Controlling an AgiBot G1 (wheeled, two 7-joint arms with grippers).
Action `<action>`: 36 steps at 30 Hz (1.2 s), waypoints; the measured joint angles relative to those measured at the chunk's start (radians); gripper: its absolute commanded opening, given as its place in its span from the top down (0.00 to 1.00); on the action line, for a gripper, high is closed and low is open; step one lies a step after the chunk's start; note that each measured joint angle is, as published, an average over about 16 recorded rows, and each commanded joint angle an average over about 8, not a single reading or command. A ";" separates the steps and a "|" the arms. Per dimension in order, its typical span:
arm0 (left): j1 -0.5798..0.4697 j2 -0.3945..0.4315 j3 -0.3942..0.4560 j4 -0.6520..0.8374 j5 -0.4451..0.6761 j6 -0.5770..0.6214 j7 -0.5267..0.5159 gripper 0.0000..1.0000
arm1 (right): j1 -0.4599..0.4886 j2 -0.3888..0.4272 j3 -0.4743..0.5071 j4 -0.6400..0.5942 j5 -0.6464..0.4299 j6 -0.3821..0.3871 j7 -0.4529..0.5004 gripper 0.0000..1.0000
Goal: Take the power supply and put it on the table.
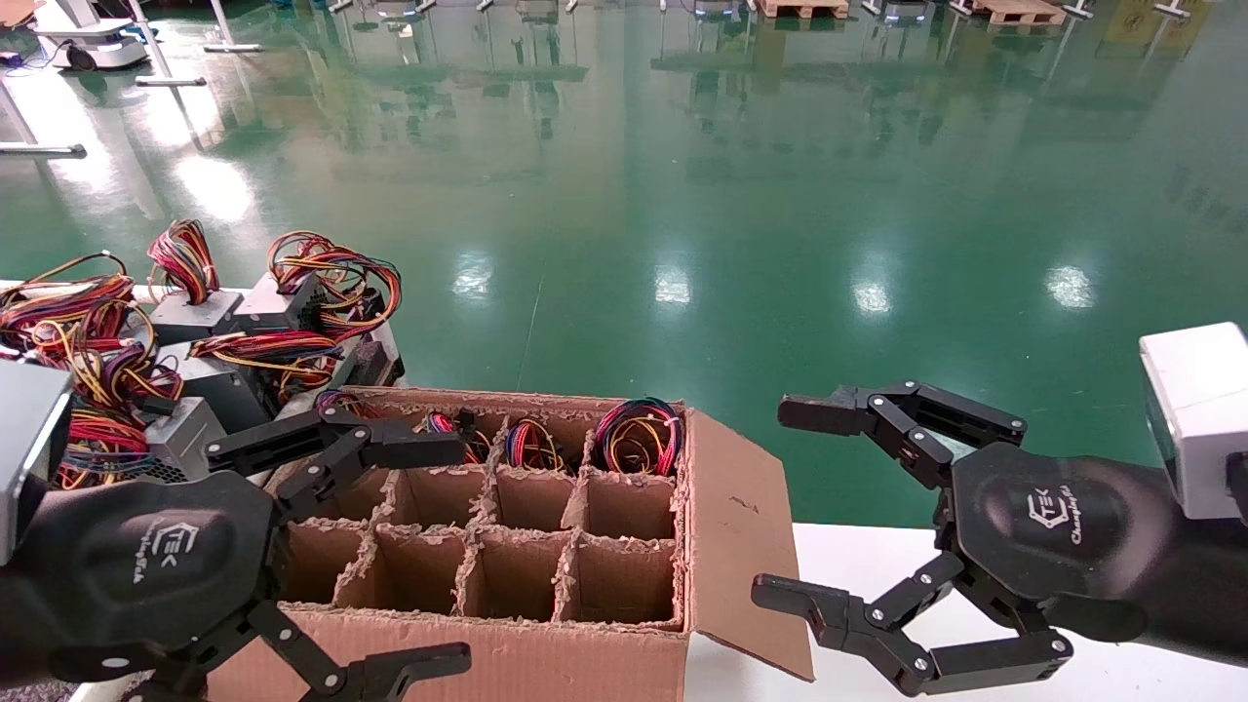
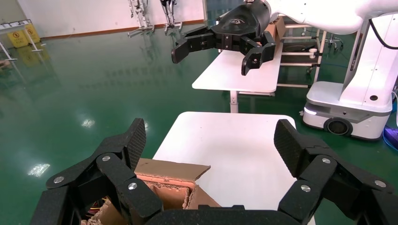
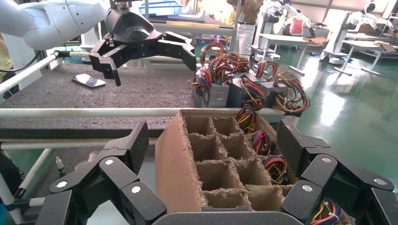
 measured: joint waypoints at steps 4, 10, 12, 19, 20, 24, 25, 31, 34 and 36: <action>-0.002 0.000 0.000 0.003 0.002 -0.001 0.000 0.00 | 0.000 0.000 0.000 0.000 0.000 0.000 0.000 0.00; -0.005 0.000 0.001 0.007 0.003 -0.002 0.001 0.00 | 0.000 0.000 0.000 0.000 0.000 0.000 0.000 0.00; -0.005 0.000 0.001 0.008 0.004 -0.002 0.001 0.00 | 0.000 0.000 0.000 0.000 0.000 0.000 0.000 0.00; -0.007 0.000 0.001 0.010 0.005 -0.003 0.001 0.00 | 0.000 0.000 0.000 0.000 0.000 0.000 0.000 0.00; -0.007 0.000 0.001 0.010 0.005 -0.003 0.001 0.00 | 0.000 0.000 0.000 0.000 0.000 0.000 0.000 0.00; -0.007 0.000 0.001 0.011 0.005 -0.003 0.001 0.00 | 0.000 0.000 0.000 0.000 0.000 0.000 0.000 0.00; -0.007 0.000 0.001 0.011 0.005 -0.003 0.001 0.00 | 0.000 0.000 0.000 0.000 0.000 0.000 0.000 0.01; -0.008 0.000 0.002 0.012 0.006 -0.004 0.002 0.00 | 0.000 0.000 0.000 0.000 0.000 0.000 0.000 0.01; -0.008 0.000 0.002 0.012 0.006 -0.004 0.002 0.00 | 0.000 0.000 0.000 0.000 0.000 0.000 0.000 0.00; -0.008 0.000 0.002 0.012 0.006 -0.004 0.002 0.00 | 0.000 0.000 0.000 0.000 0.000 0.000 0.000 0.00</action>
